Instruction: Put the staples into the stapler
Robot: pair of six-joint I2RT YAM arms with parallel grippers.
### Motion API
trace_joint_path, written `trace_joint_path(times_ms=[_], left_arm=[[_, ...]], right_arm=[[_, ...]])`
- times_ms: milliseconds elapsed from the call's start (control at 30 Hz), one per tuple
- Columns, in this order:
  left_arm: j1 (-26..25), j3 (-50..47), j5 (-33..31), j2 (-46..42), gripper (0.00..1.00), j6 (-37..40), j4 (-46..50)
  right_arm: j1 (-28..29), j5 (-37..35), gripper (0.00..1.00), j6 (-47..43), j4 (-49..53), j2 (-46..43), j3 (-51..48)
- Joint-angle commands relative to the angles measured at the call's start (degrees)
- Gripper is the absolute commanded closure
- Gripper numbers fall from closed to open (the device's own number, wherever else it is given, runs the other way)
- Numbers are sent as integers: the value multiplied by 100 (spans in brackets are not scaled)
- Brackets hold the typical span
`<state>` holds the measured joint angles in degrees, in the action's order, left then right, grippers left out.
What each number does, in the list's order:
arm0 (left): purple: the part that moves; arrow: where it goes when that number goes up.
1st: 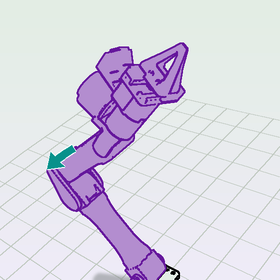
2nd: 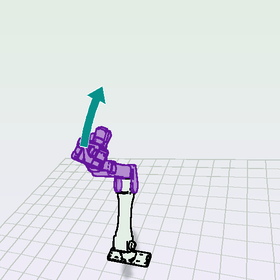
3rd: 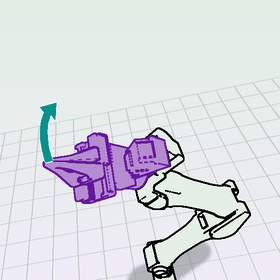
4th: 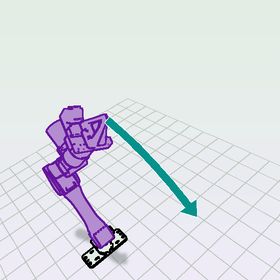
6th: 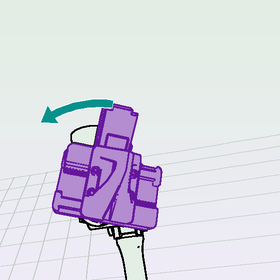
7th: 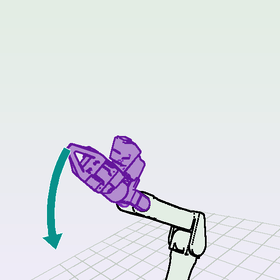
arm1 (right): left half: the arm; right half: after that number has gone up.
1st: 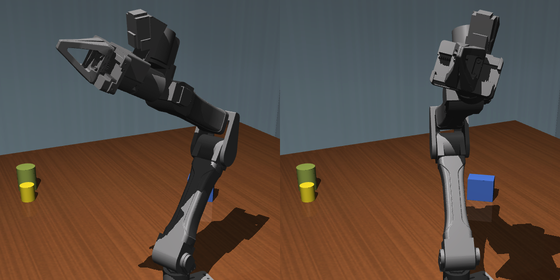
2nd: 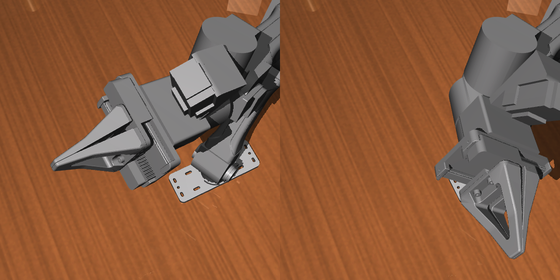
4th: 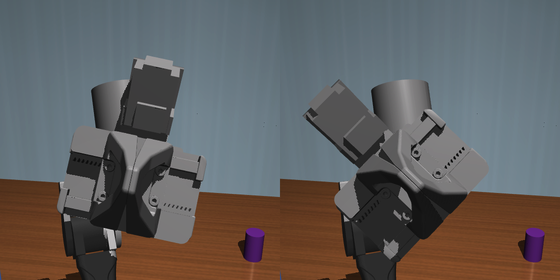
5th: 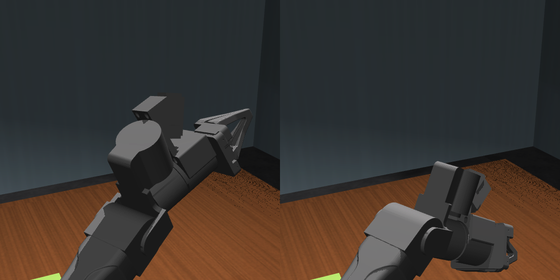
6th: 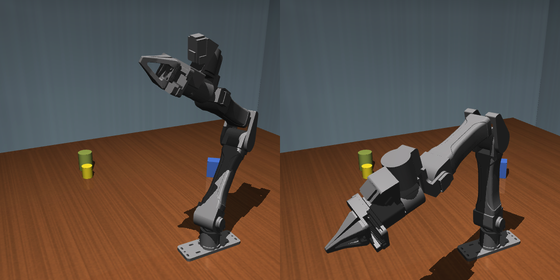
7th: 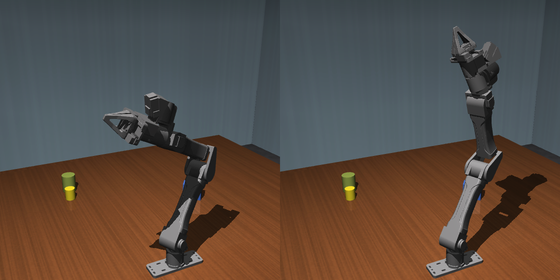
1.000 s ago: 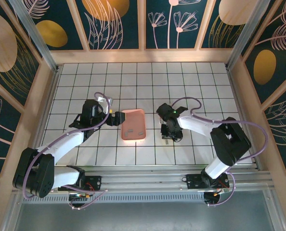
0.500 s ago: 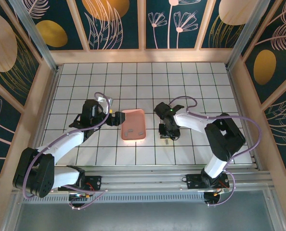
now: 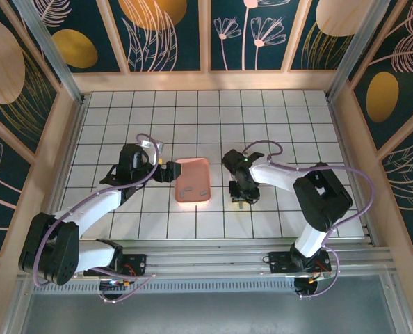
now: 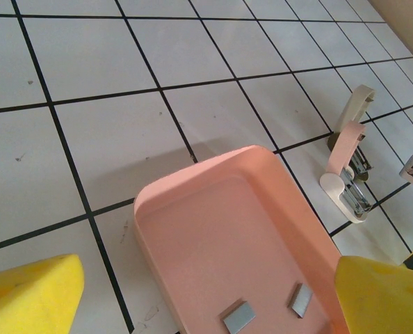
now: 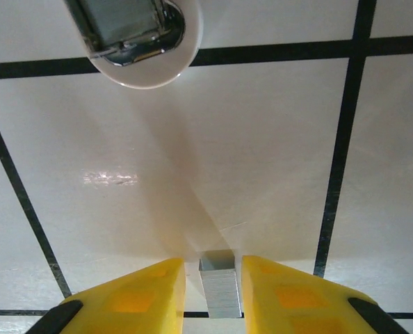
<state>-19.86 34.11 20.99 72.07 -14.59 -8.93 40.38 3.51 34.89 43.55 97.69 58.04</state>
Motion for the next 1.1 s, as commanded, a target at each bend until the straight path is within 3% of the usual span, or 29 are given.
trace_joint_path(times_ms=[0, 633, 900, 1067], left_arm=[[-32, 97, 141, 26, 7, 91, -39], [-28, 125, 129, -87, 7, 360, -12], [-29, 633, 300, -25, 6, 1455, 117], [-28, 1131, 1033, 302, 6, 2387, 276]], right_arm=[[49, 12, 74, -18, 173, 142, 6], [-3, -314, 85, 41, -199, 36, -310], [-94, -976, 86, -132, -652, -808, -381], [-420, -1339, 86, -782, -1095, -1248, -381]])
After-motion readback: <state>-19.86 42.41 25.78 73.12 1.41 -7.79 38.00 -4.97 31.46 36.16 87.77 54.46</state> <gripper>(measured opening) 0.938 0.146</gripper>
